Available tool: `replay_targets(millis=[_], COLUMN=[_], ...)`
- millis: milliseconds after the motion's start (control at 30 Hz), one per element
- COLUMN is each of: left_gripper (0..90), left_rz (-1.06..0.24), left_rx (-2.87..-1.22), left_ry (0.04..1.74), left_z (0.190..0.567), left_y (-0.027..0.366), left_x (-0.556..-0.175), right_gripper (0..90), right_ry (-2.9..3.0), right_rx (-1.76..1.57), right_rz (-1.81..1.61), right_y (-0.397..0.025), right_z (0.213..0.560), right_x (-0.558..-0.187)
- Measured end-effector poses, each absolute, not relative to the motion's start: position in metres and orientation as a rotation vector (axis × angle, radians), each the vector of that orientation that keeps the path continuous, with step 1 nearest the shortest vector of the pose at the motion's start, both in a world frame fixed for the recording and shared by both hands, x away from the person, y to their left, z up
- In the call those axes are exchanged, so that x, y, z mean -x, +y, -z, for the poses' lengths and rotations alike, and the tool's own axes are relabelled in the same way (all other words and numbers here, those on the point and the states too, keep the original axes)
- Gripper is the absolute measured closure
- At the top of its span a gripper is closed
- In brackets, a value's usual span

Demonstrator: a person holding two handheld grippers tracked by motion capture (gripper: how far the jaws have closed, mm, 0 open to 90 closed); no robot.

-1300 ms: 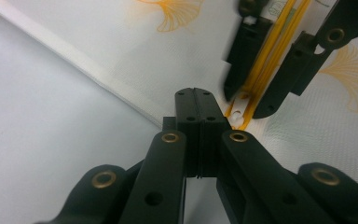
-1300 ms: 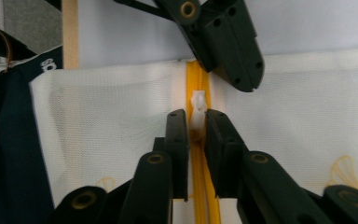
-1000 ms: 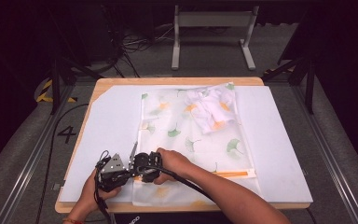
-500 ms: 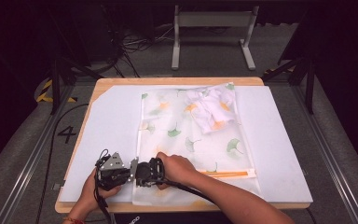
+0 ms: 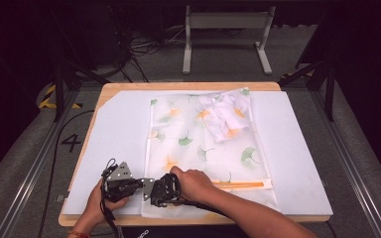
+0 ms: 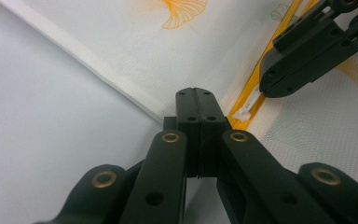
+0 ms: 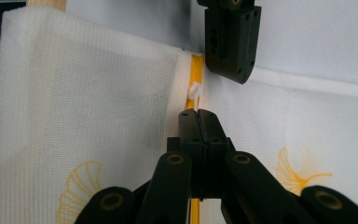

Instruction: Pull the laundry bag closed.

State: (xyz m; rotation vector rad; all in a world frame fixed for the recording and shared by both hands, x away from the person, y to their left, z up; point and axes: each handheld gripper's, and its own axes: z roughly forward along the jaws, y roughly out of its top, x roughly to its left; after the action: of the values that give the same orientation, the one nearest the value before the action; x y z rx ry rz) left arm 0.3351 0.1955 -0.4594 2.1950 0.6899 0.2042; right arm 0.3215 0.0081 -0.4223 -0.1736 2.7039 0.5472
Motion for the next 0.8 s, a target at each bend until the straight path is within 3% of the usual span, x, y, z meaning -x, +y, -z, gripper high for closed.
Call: replay_targets(millis=[300, 333, 433, 633, 800], left_gripper=[90.0, 90.0, 90.0, 90.0, 90.0], left_rz=[-0.213, -0.217, -0.234, -0.260, -0.256], left_rx=[-2.196, -2.192, -2.193, -2.164, -2.097], left_ry=[0.685, 0.685, 0.675, 0.679, 0.647], left_z=[0.459, 0.460, 0.459, 0.456, 0.449], left_y=[0.196, 0.195, 0.195, 0.204, 0.215], left_x=[-0.334, -0.333, -0.332, -0.322, -0.305], right_gripper=[89.8, 82.2, 72.6, 79.6, 75.8], right_ry=[2.745, 2.739, 2.811, 2.848, 2.896], right_rx=[0.165, 0.164, 0.117, 0.019, -0.089], right_rz=[-0.495, -0.504, -0.558, -0.736, -0.855], right_y=[0.014, 0.014, 0.013, 0.013, 0.013], right_z=[0.424, 0.422, 0.420, 0.415, 0.419], right_x=[-0.329, -0.329, -0.339, -0.357, -0.372])
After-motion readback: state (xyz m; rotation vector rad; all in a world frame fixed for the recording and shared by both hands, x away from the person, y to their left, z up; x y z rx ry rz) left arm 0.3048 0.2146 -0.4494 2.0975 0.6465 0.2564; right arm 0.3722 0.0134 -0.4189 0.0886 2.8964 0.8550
